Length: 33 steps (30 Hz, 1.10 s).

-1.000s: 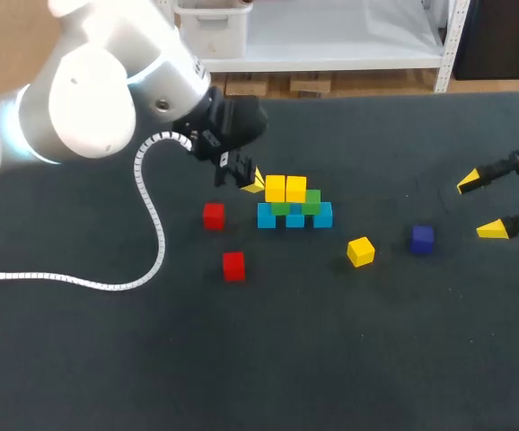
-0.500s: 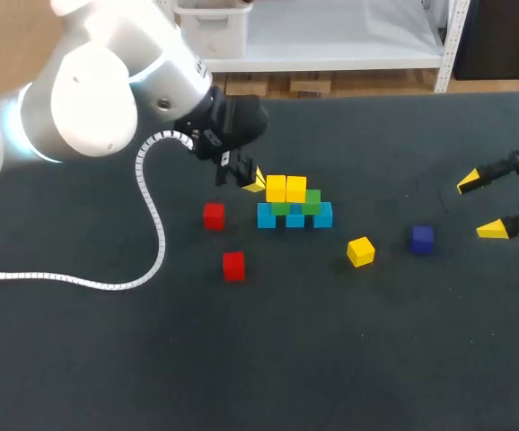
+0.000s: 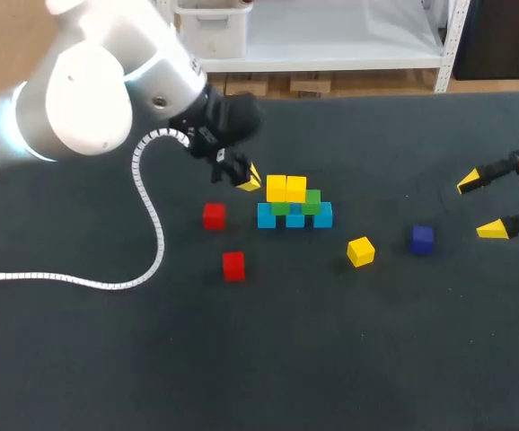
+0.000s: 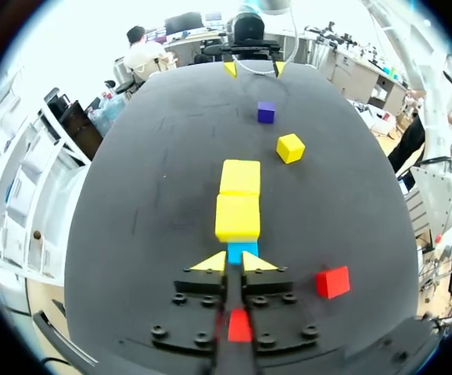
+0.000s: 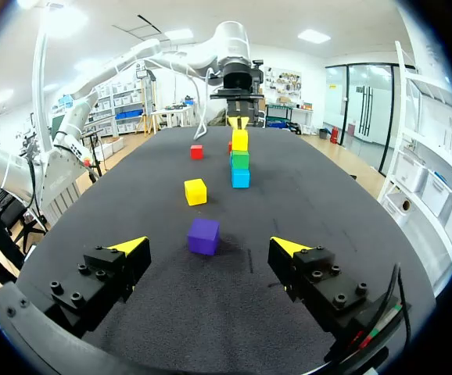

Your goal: Place the blue cubes, place green cubes on the blue cubes, place the yellow cubes on the green cubes, then place the red cubes on the yellow cubes, and place purple cube on the red cubes.

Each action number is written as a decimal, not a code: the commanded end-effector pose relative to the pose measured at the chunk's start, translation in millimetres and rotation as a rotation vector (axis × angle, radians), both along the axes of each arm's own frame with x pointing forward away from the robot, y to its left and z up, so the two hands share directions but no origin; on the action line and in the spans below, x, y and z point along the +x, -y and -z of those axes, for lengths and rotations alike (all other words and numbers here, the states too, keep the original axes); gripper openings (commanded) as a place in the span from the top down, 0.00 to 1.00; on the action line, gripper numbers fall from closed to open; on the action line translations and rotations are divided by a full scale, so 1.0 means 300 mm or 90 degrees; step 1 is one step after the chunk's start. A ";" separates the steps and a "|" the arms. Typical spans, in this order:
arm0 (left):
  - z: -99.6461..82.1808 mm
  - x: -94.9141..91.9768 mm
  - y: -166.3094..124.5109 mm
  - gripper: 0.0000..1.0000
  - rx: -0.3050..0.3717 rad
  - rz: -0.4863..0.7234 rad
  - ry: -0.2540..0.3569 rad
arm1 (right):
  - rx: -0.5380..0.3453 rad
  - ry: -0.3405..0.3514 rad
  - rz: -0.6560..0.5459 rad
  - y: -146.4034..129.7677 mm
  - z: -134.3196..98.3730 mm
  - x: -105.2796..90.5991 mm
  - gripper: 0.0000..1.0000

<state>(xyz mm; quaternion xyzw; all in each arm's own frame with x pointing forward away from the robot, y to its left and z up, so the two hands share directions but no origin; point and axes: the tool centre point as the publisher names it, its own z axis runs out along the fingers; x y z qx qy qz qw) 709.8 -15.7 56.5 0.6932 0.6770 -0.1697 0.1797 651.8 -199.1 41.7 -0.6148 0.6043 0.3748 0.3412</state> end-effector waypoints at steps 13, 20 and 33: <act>-0.044 -0.005 -0.199 0.00 -0.037 -0.044 0.012 | 0.001 0.000 0.000 -0.001 0.001 0.001 0.00; -0.052 0.001 -0.260 0.00 -0.043 -0.041 0.011 | 0.001 0.000 0.000 -0.001 0.001 0.001 0.00; -0.055 0.001 -0.312 0.00 -0.041 -0.031 0.006 | -0.010 0.033 -0.060 -0.102 -0.008 -0.029 0.00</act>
